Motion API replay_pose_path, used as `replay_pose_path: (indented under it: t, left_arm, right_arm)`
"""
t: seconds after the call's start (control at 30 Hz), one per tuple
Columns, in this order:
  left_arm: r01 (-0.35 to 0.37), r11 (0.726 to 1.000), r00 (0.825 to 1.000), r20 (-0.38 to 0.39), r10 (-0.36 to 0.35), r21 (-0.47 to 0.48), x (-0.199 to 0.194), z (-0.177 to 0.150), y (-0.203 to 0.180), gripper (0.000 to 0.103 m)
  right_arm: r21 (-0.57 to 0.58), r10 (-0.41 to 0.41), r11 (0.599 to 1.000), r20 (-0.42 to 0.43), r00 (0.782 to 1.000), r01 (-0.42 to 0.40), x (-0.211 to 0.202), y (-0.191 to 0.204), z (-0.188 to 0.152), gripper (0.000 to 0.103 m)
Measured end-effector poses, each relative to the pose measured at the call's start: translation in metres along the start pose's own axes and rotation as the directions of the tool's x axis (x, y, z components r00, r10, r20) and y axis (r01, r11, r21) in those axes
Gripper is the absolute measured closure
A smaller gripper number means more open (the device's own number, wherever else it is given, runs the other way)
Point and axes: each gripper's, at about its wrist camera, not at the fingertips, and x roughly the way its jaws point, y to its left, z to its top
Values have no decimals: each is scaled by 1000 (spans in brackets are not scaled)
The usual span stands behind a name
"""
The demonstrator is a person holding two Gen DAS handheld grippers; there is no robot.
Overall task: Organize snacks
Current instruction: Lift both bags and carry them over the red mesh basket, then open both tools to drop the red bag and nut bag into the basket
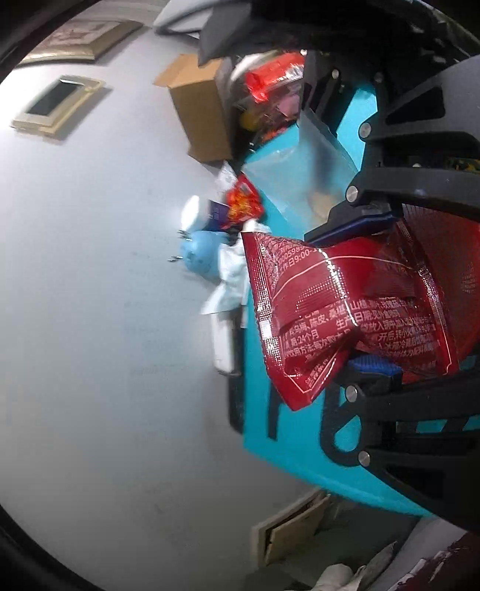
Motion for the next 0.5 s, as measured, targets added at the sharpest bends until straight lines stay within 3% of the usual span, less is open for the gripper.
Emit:
replay_pose_path:
  t: [0.27,0.33,0.4,0.5]
  left_arm:
    - [-23,1000,995,-92,24,17,27,-9,-3,52]
    - [-28,999,993,-116,29,17,32,-10,-3,51]
    - [-47,999,990,-135,48,8,35,-10,-1,49]
    - [-61,998,990,-127,61,5,33,-9,2,47]
  right_arm:
    - [-37,2,999,-34,999,-4,9,3,-7,59]
    - [-43,4,999,-37,999,-5,9,5,-8,54]
    - [-45,-2,999,-36,999,0,8,5,-7,42]
    - [-41,-2,999,-34,999,1,8,3,-7,41]
